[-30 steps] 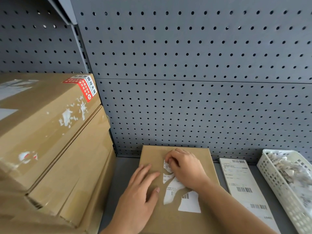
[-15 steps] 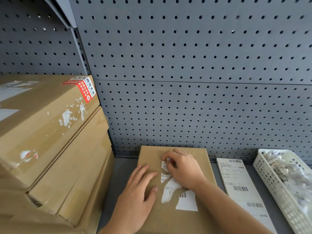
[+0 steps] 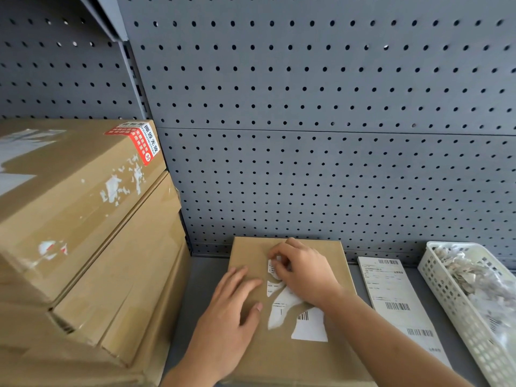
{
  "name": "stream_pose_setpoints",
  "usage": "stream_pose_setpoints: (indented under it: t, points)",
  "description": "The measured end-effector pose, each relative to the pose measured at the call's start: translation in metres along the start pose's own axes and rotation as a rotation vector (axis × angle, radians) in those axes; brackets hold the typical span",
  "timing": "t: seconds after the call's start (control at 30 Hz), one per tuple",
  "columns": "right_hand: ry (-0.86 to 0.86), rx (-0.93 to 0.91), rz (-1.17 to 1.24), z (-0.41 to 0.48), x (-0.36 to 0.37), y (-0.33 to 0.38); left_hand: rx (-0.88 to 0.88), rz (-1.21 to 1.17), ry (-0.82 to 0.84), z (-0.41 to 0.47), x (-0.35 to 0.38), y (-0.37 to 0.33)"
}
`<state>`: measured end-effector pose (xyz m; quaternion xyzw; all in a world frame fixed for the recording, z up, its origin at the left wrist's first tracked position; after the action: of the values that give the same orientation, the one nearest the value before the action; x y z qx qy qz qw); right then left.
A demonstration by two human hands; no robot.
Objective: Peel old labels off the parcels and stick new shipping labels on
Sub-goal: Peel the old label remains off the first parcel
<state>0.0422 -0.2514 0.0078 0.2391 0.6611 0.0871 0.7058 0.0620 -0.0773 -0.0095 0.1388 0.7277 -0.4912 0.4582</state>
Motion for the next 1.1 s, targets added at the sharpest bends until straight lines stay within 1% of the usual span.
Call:
stream_pose_setpoints:
  t: [0.13, 0.2, 0.27, 0.33, 0.47, 0.57, 0.63, 0.8, 0.9, 0.97, 1.1]
  points:
    - [0.052, -0.034, -0.151, 0.008, -0.001, 0.009, -0.011, 0.004, 0.016, 0.000, 0.001, 0.000]
    - [0.058, -0.074, -0.269, 0.012, 0.003, 0.014, -0.021, 0.008, 0.029, 0.000, 0.001, 0.000]
    - [0.113, -0.101, -0.394, 0.014, 0.011, 0.018, -0.026, 0.008, 0.040, 0.001, 0.001, 0.000]
    - [0.162, -0.139, -0.433, 0.016, 0.014, 0.023, -0.025, 0.008, 0.040, 0.001, 0.001, 0.000]
    - [0.217, -0.148, -0.427, 0.018, 0.008, 0.027, -0.016, 0.005, 0.039, 0.001, 0.001, -0.001]
    - [0.255, -0.135, -0.364, 0.018, 0.008, 0.023, -0.020, 0.014, 0.041, 0.001, 0.002, 0.000]
    - [0.235, -0.156, -0.344, 0.017, 0.005, 0.024, -0.020, 0.013, 0.036, 0.001, 0.002, 0.001]
    - [0.180, -0.217, -0.379, 0.017, 0.003, 0.026, -0.016, 0.002, 0.034, 0.001, 0.002, 0.001]
    - [0.226, -0.195, -0.442, 0.017, 0.010, 0.026, -0.019, 0.007, 0.035, 0.001, 0.002, 0.001]
    - [0.257, -0.174, -0.428, 0.018, 0.009, 0.026, -0.020, 0.013, 0.036, 0.002, 0.002, 0.001]
    - [0.258, -0.165, -0.344, 0.018, 0.008, 0.020, -0.020, 0.010, 0.036, 0.002, 0.001, 0.002]
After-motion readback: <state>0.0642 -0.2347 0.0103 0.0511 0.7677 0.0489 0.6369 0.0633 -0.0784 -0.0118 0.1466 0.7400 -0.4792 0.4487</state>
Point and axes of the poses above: each hand's wrist, its own z-axis towards the middle knuckle, its own x-axis out of the palm, y = z × x, the point moved 8 cm from there along z, towards the middle knuckle, and after that the axes turned 15 degrees about y, right-handed, at the moved point
